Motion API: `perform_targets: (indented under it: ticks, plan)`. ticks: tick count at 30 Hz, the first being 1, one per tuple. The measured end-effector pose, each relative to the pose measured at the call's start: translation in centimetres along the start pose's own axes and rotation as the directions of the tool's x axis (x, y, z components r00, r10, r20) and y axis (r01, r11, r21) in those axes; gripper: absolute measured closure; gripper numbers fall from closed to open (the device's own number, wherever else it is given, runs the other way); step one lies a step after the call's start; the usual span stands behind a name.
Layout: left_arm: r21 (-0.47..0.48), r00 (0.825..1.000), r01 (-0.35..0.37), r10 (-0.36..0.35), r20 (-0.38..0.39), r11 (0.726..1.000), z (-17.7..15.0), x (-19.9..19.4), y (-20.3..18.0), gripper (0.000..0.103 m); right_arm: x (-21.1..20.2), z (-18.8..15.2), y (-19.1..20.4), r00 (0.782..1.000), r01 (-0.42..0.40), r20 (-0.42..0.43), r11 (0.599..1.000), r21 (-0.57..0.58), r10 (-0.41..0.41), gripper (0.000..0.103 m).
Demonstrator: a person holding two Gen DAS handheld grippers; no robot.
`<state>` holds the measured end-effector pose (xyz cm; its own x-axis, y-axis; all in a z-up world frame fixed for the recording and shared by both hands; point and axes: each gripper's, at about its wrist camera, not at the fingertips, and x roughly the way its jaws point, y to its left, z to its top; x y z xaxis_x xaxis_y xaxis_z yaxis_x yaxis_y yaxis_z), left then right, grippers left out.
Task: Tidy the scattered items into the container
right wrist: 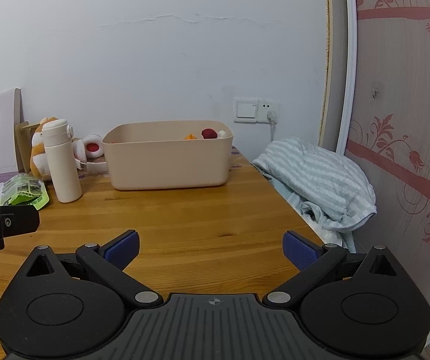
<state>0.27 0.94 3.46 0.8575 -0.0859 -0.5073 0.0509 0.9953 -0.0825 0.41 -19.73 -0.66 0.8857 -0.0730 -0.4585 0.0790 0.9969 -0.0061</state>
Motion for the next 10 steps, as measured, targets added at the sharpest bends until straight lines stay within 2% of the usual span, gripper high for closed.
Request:
perform_targets:
  ticks: [10]
  plan:
    - [0.020, 1.000, -0.014, 0.014, 0.003, 1.000, -0.03, 0.28, 0.25, 0.014, 0.44, -0.12, -0.03, 1.000, 0.000, -0.010, 1.000, 0.004, 0.000, 0.000]
